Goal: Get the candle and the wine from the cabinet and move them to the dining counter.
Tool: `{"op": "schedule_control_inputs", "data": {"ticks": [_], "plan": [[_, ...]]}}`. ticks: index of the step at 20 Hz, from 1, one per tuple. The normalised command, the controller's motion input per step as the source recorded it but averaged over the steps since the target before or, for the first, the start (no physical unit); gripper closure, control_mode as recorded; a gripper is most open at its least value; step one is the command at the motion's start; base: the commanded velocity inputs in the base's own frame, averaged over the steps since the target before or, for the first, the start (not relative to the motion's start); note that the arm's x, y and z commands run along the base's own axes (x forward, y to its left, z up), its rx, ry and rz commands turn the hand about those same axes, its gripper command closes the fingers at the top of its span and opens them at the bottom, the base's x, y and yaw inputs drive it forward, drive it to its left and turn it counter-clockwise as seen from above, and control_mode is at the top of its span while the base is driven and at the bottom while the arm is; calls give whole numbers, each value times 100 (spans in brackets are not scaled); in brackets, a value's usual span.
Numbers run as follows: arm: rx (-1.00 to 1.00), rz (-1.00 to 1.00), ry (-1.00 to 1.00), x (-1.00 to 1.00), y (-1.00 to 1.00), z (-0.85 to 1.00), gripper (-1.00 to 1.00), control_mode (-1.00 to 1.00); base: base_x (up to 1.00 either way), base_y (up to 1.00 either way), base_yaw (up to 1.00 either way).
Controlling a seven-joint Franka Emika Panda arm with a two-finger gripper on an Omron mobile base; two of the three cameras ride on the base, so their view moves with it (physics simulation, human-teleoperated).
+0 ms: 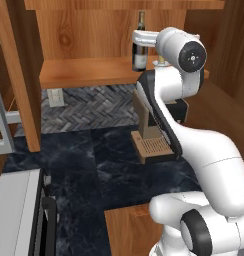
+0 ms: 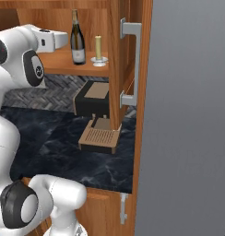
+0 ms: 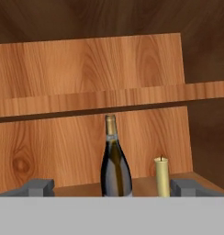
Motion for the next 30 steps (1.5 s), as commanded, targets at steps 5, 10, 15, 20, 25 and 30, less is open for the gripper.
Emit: {"op": "schedule_control_inputs", "data": {"ticks": [5,10,15,20,25,30], "plan": [[0,0,0,11,0,0,-100,-100,0,0,0],[0,0,0,14,0,0,-100,-100,0,0,0],[0,0,1,23,2,0,-100,-100,0,0,0],[0,0,0,27,0,0,-100,-100,0,0,0],[0,0,0,33,0,0,-100,-100,0,0,0],[0,1,1,37,0,0,-100,-100,0,0,0]]}}
